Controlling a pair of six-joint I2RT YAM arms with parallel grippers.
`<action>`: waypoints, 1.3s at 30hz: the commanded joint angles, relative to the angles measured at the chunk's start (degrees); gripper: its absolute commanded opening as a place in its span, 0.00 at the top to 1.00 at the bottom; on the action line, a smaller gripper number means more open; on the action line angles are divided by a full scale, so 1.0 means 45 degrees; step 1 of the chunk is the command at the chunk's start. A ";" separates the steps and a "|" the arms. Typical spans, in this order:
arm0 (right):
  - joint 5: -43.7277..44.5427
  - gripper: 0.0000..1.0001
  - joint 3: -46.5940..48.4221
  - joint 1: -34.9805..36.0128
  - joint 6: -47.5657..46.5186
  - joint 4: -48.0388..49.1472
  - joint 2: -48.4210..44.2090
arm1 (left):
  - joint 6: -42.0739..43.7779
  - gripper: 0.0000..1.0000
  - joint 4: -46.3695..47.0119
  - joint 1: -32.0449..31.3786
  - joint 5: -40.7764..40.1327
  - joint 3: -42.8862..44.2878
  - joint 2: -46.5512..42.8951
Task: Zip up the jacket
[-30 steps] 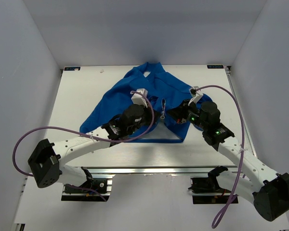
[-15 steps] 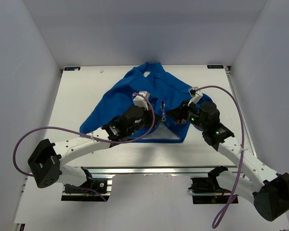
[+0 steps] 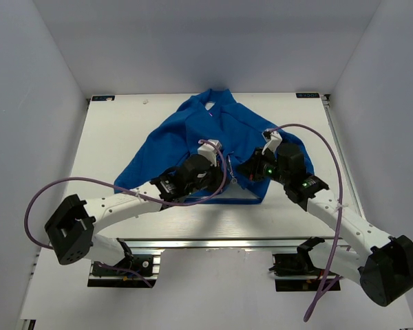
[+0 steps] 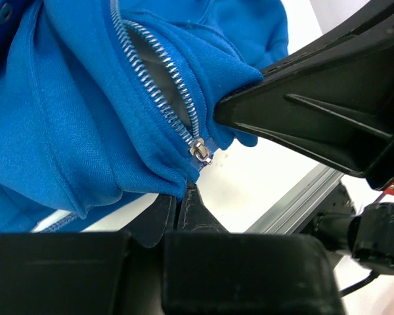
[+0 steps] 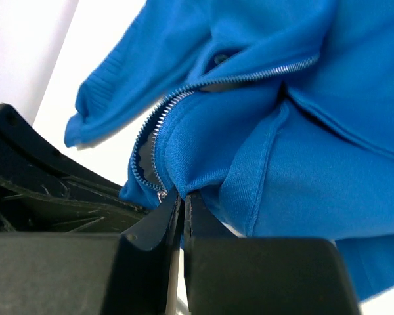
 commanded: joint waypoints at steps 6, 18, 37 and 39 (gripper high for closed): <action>0.1209 0.97 -0.0667 -0.0084 -0.0343 -0.0815 0.0164 | 0.0434 1.00 -0.0430 -0.0111 0.2066 -0.0216 0.1969; 0.1774 0.50 -0.0201 -0.0006 -0.1728 -0.3059 0.0617 | 0.0102 1.00 0.0117 -0.0111 0.2731 0.0586 0.3381; 0.5294 0.43 -0.0588 0.4349 -0.2007 -0.5289 -0.3095 | -0.1050 1.00 -0.1563 -0.0111 0.3220 0.1641 0.2014; 0.5017 0.44 -0.1154 0.4544 -0.1459 -0.4919 -0.3447 | -0.1147 1.00 -0.1660 -0.0111 0.3220 0.1719 0.2014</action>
